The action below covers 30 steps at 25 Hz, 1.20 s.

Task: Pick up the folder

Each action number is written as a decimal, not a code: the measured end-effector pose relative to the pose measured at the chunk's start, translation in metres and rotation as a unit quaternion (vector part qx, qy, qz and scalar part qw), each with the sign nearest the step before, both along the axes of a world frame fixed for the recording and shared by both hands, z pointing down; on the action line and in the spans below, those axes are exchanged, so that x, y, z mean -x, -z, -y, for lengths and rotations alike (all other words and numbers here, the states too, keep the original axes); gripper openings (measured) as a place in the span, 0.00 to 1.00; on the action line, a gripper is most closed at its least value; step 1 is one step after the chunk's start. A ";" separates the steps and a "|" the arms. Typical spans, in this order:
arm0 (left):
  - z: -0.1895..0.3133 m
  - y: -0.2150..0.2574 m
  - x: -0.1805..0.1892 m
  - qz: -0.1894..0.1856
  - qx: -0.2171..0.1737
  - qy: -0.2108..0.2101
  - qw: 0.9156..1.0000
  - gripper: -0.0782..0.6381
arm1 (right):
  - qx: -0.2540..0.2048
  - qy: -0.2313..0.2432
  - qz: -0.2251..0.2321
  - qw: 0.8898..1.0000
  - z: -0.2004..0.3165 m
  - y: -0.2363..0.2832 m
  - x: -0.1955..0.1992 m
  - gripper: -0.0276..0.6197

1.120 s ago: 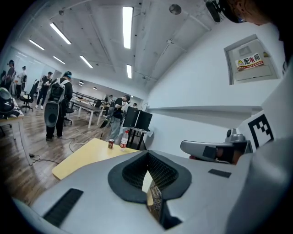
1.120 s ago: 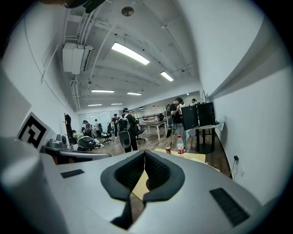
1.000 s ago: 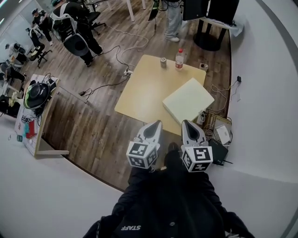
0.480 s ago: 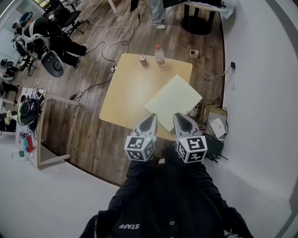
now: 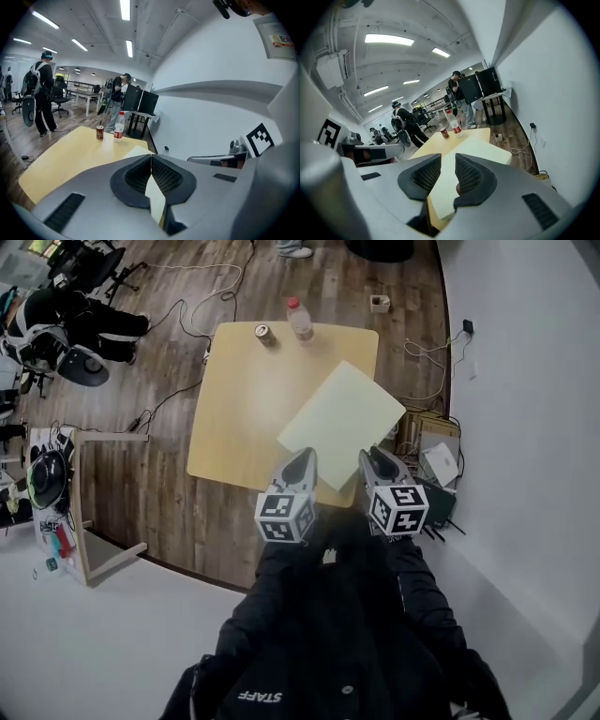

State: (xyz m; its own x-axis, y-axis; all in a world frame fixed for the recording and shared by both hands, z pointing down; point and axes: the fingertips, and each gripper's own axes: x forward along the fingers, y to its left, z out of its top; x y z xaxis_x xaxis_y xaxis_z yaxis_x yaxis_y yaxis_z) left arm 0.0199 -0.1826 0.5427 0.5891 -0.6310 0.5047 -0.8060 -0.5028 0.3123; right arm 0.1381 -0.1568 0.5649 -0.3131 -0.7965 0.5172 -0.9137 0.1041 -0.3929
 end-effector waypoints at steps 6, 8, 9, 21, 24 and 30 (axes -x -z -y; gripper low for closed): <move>0.020 -0.062 -0.012 0.020 0.046 -0.007 0.999 0.16 | 0.068 -0.019 0.027 0.997 0.012 -0.085 -0.024 0.31; 0.023 -0.078 -0.015 0.024 0.055 -0.010 0.998 0.16 | 0.081 -0.037 0.039 0.995 0.016 -0.106 -0.034 0.32; 0.026 -0.085 -0.016 0.026 0.058 -0.012 0.998 0.16 | 0.085 -0.048 0.044 0.994 0.019 -0.115 -0.039 0.33; 0.049 -0.133 -0.034 0.030 0.073 -0.028 0.996 0.16 | 0.109 -0.177 0.181 0.961 0.040 -0.207 -0.089 0.59; 0.050 -0.141 -0.030 0.030 0.080 -0.025 0.996 0.16 | 0.112 -0.197 0.254 0.940 0.045 -0.220 -0.089 0.67; 0.051 -0.147 -0.028 0.030 0.085 -0.026 0.996 0.16 | 0.103 -0.165 0.370 0.909 0.063 -0.235 -0.075 0.75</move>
State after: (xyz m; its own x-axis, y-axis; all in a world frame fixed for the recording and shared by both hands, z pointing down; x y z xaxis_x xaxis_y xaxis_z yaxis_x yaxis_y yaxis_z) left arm 0.0479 -0.2336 0.6897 0.5839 -0.5029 0.6374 -0.8003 -0.4885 0.3477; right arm 0.2129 -0.2196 0.7998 -0.3968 -0.8206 0.4112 -0.3604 -0.2728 -0.8920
